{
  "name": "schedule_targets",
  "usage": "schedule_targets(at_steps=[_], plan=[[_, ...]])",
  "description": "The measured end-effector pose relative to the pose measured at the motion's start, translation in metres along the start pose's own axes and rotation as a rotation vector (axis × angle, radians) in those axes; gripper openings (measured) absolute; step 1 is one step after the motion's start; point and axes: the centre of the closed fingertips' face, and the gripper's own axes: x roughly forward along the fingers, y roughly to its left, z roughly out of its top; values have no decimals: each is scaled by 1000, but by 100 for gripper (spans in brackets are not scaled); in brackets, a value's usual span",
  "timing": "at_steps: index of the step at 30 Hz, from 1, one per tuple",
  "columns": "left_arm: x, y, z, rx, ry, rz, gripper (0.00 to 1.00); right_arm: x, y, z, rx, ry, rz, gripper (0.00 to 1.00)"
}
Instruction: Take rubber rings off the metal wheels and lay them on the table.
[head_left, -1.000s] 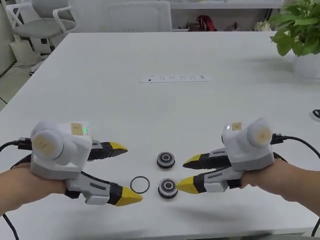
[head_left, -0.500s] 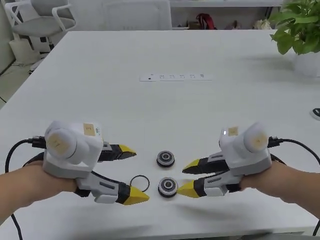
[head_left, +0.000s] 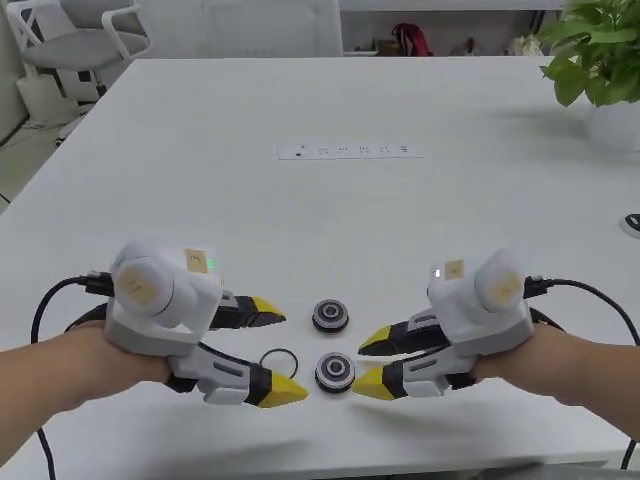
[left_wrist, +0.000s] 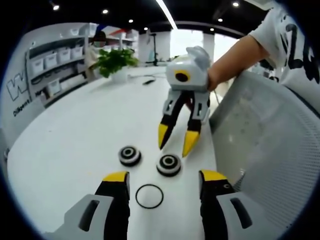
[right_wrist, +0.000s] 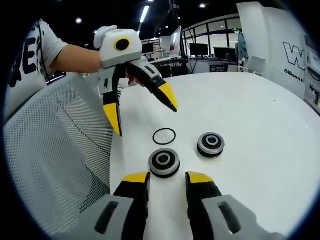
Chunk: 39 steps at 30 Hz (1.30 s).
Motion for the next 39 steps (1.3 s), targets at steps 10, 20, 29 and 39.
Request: schedule_targets(at_steps=[10,20,29,39], plan=[[8,-1,-3,3,23,-19,51,4,2,-2,-16,12,10,21],[14,-4,-5,0,39,-35,45,6,3,-4,-18,18,14,18],[22,-4,-6,4,56,-50,40,8,3,-6,-11,20,13,15],[30,-7,-5,1,60,-65,37,7,2,-6,6,11,10,14]])
